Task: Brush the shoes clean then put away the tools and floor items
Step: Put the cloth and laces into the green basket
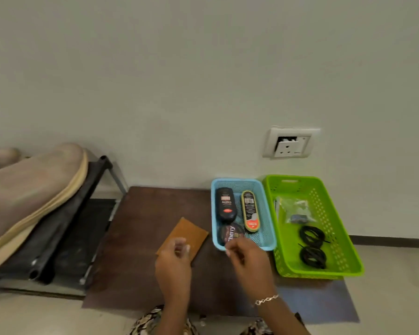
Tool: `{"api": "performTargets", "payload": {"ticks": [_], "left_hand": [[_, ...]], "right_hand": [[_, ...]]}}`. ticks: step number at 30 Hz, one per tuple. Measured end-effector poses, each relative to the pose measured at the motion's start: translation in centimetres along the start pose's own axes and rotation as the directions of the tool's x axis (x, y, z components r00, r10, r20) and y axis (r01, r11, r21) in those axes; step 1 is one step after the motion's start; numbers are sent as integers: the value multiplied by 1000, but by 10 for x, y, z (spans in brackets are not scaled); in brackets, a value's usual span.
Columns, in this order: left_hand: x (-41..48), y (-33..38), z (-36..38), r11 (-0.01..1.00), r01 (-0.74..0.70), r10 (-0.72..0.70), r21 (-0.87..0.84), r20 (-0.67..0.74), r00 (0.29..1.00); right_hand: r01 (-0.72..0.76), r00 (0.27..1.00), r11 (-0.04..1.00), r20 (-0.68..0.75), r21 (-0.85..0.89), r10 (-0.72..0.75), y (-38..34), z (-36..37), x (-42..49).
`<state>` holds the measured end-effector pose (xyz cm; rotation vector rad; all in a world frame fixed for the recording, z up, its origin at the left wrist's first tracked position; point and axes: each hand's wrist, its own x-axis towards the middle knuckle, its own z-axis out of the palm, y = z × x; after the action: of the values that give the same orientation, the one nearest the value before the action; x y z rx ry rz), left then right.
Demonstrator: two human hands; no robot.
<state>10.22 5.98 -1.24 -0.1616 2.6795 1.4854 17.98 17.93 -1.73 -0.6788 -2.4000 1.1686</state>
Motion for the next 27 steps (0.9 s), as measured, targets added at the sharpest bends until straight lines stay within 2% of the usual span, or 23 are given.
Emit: {"api": "performTargets", "payload": {"ticks": [1,2,3,4,6,7,10,12,17,20,23,27], "left_hand": [[6,-9,-5,999,28,-27,17,-15,1000],[12,-16,-9,998,53,-52,27,-26,998],[17,-22,-11,996,79,-78,29,-33,996],[21,-25,-12,995,101,-100,26,-33,994],[30,-32,-11,991,128,-128,25,-7,992],[34,-34,-11,990,141,-141,29,13,990],[46,-44,-12,982,185,-186,26,61,981],[51,-51,-14,975,220,-222,33,68,973],[56,-57,-18,959,283,-284,30,61,957],[53,-56,-19,961,276,-277,18,37,960],[46,-52,-23,972,233,-233,15,-4,973],[33,-41,-32,989,147,-148,-15,-69,987]], "right_hand": [[-153,988,981,48,117,149,-7,15,-2],[-328,944,918,113,222,310,-12,31,-3],[-492,870,820,194,294,453,-15,45,-3],[-615,788,723,259,313,558,-14,61,-2],[-739,673,615,264,276,691,-13,89,2],[-759,649,607,211,233,731,-14,101,4],[-767,640,641,55,2,766,-20,123,13],[-775,628,626,1,-85,778,-25,133,19],[-817,562,554,-7,-160,827,-28,144,25],[-828,549,543,-7,-139,836,-30,141,30],[-805,592,592,19,-39,806,-41,134,29],[-658,753,752,19,47,658,-59,105,20]]}}
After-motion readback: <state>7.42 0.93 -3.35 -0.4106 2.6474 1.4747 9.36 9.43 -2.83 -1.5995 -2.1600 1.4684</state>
